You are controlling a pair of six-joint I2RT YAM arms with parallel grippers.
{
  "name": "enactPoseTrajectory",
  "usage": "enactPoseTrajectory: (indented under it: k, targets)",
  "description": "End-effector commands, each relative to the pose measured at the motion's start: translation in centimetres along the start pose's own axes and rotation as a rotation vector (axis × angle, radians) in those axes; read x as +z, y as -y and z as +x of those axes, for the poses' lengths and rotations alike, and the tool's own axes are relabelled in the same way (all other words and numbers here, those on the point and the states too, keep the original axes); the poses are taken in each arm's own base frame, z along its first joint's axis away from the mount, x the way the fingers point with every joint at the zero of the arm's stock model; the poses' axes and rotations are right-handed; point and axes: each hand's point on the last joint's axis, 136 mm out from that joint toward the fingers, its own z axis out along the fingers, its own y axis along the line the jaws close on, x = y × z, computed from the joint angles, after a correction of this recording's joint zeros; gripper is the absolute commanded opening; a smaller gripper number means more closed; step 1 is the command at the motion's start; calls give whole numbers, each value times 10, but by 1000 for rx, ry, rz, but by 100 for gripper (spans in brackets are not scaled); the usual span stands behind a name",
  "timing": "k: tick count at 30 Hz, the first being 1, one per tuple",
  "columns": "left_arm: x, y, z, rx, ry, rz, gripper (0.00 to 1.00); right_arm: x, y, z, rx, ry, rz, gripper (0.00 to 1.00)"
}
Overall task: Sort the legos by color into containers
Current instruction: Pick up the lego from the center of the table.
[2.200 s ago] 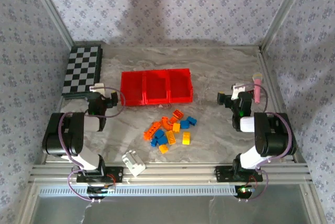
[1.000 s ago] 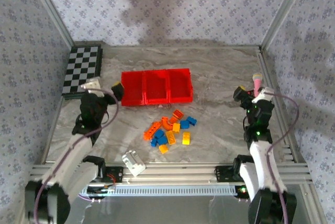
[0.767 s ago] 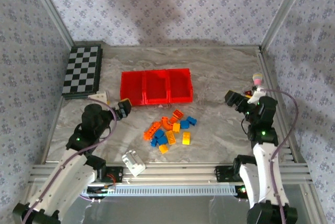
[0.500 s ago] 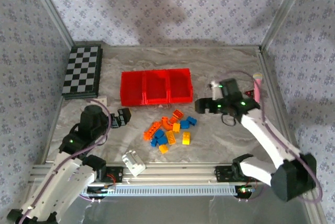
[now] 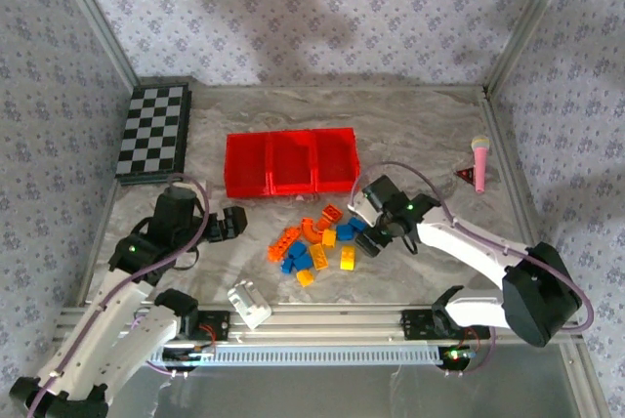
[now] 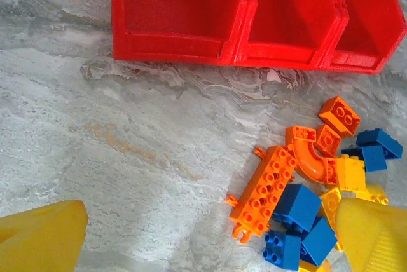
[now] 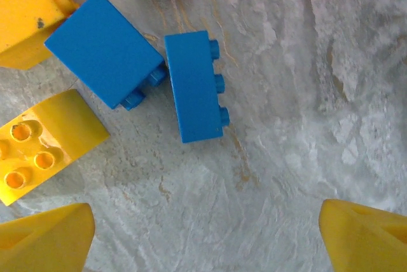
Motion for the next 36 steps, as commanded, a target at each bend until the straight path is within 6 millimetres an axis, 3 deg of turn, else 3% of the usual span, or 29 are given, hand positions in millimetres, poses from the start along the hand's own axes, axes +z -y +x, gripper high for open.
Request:
enactPoseTrajectory:
  k: [1, 14, 19, 26, 36]
  targets:
    - [-11, 7, -4, 28, 1, 21, 100, 4, 4, -16, -126, 71, 18, 92]
    - [-6, -3, -2, 2, -17, -39, 100, 21, 7, -22, -194, 106, 15, 90]
    - [-10, -3, -4, 1, 6, -36, 100, 30, 4, -14, -211, 61, -19, 81]
    - [-12, -3, -5, -6, 19, -32, 100, 40, 3, -16, -238, 33, -41, 79]
    - [-9, -4, -3, -26, 24, -30, 100, 45, 16, -21, -216, 35, -19, 70]
